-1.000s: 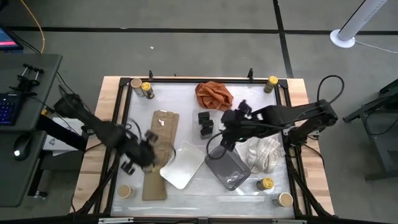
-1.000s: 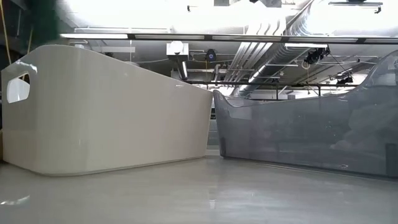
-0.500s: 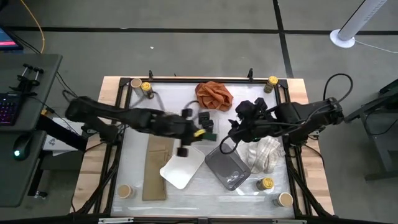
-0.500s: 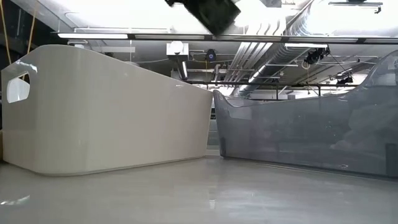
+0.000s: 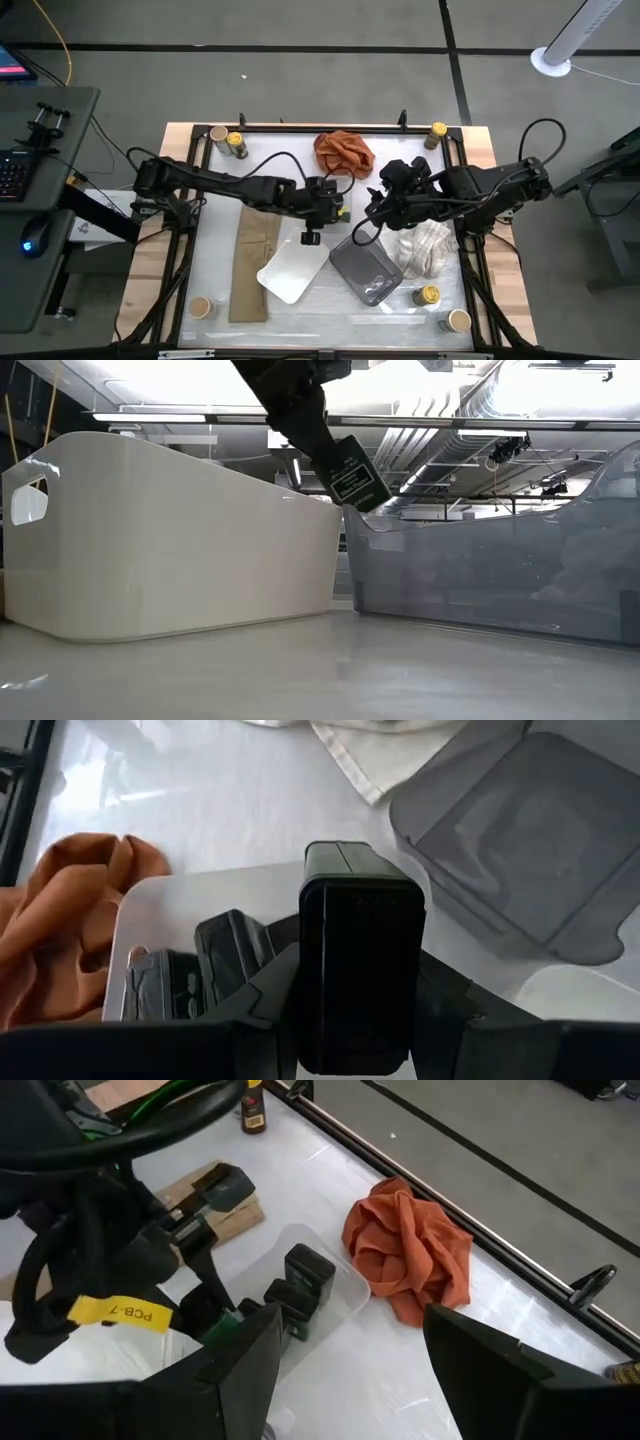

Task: Sort spices by type
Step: Put the green seasoning can into the transparent bin

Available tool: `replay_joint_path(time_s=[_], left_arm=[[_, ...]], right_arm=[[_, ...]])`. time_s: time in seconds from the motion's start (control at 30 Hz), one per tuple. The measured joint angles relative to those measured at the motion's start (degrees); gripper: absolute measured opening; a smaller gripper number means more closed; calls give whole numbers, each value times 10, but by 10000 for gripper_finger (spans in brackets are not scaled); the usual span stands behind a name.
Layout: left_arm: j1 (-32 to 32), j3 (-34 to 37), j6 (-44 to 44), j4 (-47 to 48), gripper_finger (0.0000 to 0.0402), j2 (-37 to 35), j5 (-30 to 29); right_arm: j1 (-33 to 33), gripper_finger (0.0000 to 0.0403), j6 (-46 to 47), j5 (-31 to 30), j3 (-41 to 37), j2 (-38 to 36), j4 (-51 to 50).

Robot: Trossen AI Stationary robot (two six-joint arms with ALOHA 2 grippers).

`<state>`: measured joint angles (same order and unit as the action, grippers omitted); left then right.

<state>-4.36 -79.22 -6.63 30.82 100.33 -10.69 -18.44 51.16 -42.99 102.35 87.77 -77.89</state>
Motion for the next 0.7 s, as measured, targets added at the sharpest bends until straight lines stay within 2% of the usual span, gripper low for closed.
replay_joint_path(time_s=[0.23,0.53,0.7], left_arm=[[22,7,23,25,111,5,52],[46,5,35,46,112,13,59],[48,6,-4,64,112,17,58]], right_arm=[[0,240,0,0,0,0,-3],[0,240,0,0,0,0,-4],[0,240,0,0,0,0,-4]])
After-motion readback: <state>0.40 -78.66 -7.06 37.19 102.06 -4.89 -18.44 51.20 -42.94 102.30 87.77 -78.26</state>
